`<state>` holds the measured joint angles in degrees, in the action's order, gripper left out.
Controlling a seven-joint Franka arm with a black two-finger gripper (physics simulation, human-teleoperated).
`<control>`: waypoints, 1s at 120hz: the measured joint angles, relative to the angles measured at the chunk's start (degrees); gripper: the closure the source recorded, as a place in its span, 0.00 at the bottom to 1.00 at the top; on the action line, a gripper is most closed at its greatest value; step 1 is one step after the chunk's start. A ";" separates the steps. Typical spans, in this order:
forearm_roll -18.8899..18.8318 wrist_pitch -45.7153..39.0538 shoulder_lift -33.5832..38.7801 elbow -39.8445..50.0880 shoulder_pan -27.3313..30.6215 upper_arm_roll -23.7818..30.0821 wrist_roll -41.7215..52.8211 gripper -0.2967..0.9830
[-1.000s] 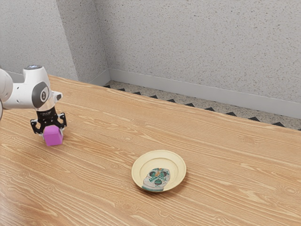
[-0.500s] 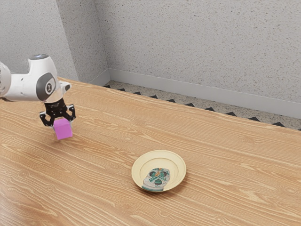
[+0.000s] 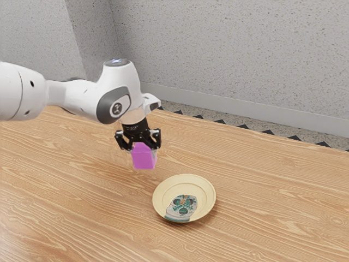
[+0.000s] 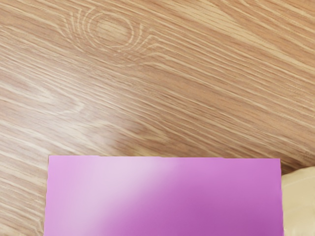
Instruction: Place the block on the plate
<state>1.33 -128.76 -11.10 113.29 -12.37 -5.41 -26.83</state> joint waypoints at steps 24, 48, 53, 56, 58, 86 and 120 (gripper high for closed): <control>0.14 -0.38 1.66 1.22 -7.62 0.19 -0.35 0.46; 0.17 -2.53 -2.10 1.25 -10.68 0.16 -0.58 0.46; 0.17 -3.16 -3.05 1.26 -11.14 0.15 -0.63 0.46; 0.17 -3.59 -3.76 1.28 -11.35 0.15 -0.65 0.46; 0.17 -3.90 -4.17 1.27 -11.46 0.15 -0.67 0.46; 0.30 -6.82 -6.49 1.41 -11.79 0.14 -0.74 0.38; -0.34 -3.30 0.97 0.89 -10.29 0.19 0.29 0.27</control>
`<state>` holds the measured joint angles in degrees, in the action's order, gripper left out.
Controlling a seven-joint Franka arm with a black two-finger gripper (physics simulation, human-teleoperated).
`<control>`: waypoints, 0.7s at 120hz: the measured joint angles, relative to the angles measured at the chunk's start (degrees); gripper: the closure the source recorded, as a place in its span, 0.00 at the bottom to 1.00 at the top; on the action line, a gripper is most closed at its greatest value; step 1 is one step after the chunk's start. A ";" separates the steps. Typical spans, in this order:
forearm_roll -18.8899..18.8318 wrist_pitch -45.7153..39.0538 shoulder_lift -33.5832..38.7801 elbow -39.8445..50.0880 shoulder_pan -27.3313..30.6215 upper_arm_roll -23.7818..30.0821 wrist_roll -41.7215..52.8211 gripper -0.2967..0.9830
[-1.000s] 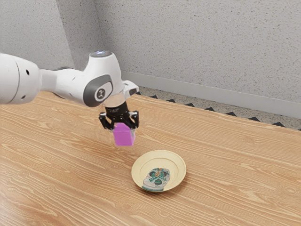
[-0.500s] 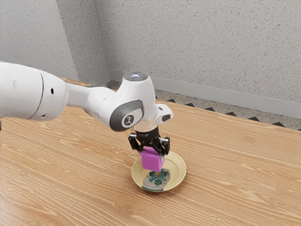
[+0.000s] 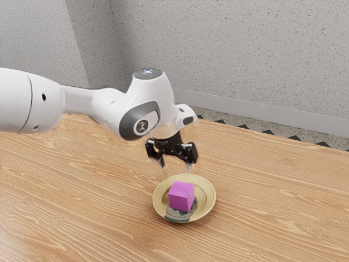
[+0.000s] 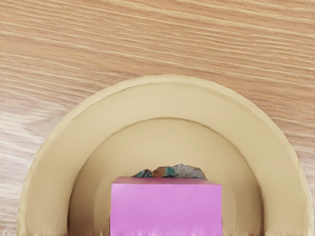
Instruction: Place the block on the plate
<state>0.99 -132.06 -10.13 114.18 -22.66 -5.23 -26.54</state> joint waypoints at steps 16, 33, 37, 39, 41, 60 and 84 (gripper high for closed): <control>-0.84 6.35 3.52 -2.40 3.14 1.23 3.74 0.25; -1.04 14.97 3.90 -10.30 11.17 5.11 9.95 0.24; -0.96 17.02 3.88 -12.10 12.38 5.32 11.40 0.24; -0.93 17.99 3.89 -12.87 12.90 5.37 12.10 0.24; -0.91 18.93 3.90 -13.59 13.35 5.39 12.78 0.24; -0.75 27.13 3.99 -20.95 16.01 5.46 18.65 0.24; -0.64 33.47 4.01 -25.72 17.41 5.37 24.42 0.23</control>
<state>0.35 -98.58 -6.13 88.46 -5.25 0.14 -2.12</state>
